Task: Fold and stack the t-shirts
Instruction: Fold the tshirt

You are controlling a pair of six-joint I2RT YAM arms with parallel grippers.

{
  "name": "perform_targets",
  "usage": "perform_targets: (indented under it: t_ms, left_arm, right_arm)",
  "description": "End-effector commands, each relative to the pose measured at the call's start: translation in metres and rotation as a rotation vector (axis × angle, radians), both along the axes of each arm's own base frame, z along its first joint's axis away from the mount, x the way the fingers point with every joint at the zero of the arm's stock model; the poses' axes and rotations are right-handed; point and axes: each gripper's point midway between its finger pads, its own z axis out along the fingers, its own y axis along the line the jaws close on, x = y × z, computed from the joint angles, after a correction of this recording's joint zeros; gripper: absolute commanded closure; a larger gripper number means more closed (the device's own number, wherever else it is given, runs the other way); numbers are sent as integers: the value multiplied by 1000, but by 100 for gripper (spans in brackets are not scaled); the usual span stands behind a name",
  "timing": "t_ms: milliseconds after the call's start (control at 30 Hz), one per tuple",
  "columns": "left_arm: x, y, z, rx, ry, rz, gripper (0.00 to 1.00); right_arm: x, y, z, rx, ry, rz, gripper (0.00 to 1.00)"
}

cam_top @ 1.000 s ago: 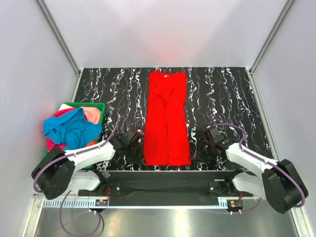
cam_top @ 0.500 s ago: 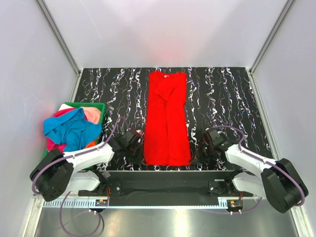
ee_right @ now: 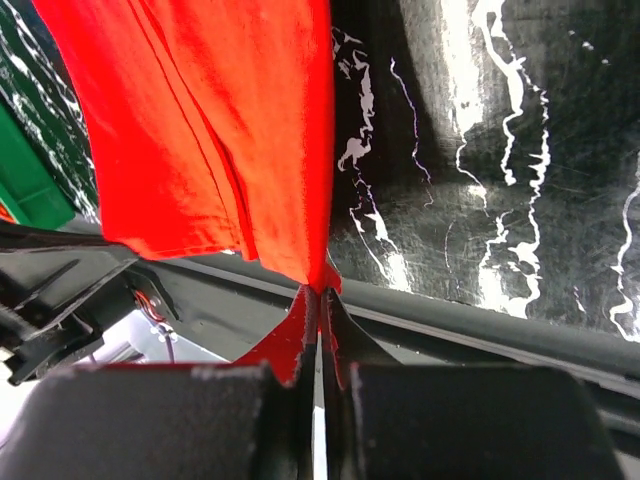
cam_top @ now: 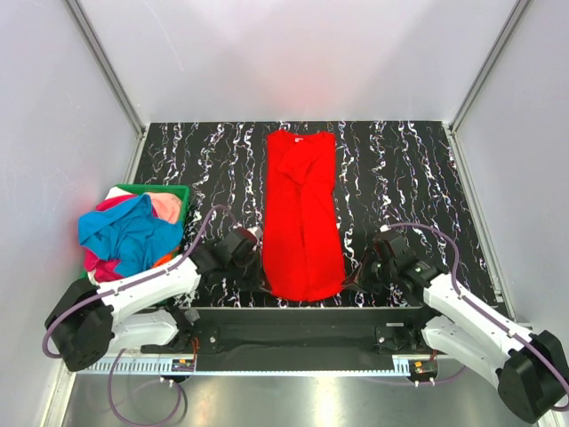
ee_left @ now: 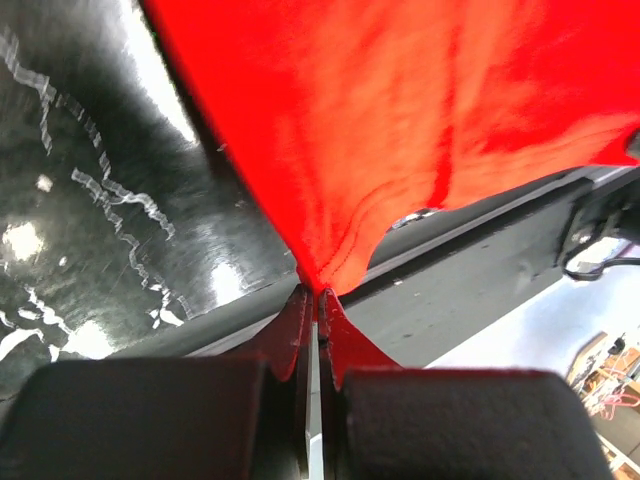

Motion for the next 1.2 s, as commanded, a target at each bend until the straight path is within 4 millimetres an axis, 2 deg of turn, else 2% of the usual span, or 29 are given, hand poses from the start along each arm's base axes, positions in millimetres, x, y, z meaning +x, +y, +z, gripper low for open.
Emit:
perform_targets:
  t_ms: [0,33,67,133,233,267,300,333,367,400,433,467,500,533,567,600,633,667,733,800,867,900,967,1167]
  left_arm:
    - [25,-12,20,-23,-36,-9,100]
    - [32,-14,25,-32,-46,-14,100]
    - [37,-14,22,-20,-39,-11,100]
    - [51,-14,26,-21,-53,-9,100]
    - [80,-15,30,-12,-64,7,100]
    - [93,-20,32,-12,-61,8,100]
    - [105,-17,33,-6,-66,19,100]
    - [121,-20,45,-11,-96,28,100]
    - [131,-20,40,12,-88,35,100]
    - [145,-15,42,26,-105,49,100]
    - [162,-18,54,26,-139,58,100]
    - [172,-18,45,48,-123,60,100]
    - [183,-13,44,61,-122,66,100]
    - [200,-17,56,48,-150,71,100]
    - [209,-17,47,64,-128,75,100]
    - [220,-12,47,70,-128,88,100]
    - [234,-14,58,60,-157,97,100]
    - [242,-13,50,74,-143,105,100]
    - [265,-7,50,88,-153,129,100]
    - [281,1,46,98,-147,152,100]
    - [296,0,43,88,-134,154,100]
    - [306,2,47,79,-144,167,100]
    - [315,6,40,88,-137,177,100]
    - [344,13,40,69,-147,210,100]
  right_arm:
    - [21,4,24,-25,-78,-9,100]
    - [28,1,23,-58,-90,-19,100]
    - [38,4,34,-64,-124,-20,100]
    - [54,0,35,-126,-162,-23,100]
    - [81,9,40,-191,-184,13,100]
    - [95,17,43,-207,-182,34,100]
    - [103,20,44,-228,-198,68,100]
    - [112,22,33,-264,-171,81,100]
    - [127,30,44,-259,-202,88,100]
    - [136,33,44,-274,-216,112,100]
    - [151,39,42,-287,-212,120,100]
    - [159,42,42,-292,-217,129,100]
    - [166,44,40,-308,-225,153,100]
    - [182,48,39,-317,-225,153,100]
    - [190,49,38,-320,-229,154,100]
    - [198,49,37,-329,-235,163,100]
    - [211,52,37,-330,-238,159,100]
    - [220,48,37,-332,-241,148,100]
    - [240,47,35,-341,-249,142,100]
    - [254,41,34,-338,-247,132,100]
    - [269,38,32,-322,-242,118,100]
    - [273,37,32,-309,-239,121,100]
    - [285,35,33,-305,-248,116,100]
    - [314,25,32,-259,-242,99,100]
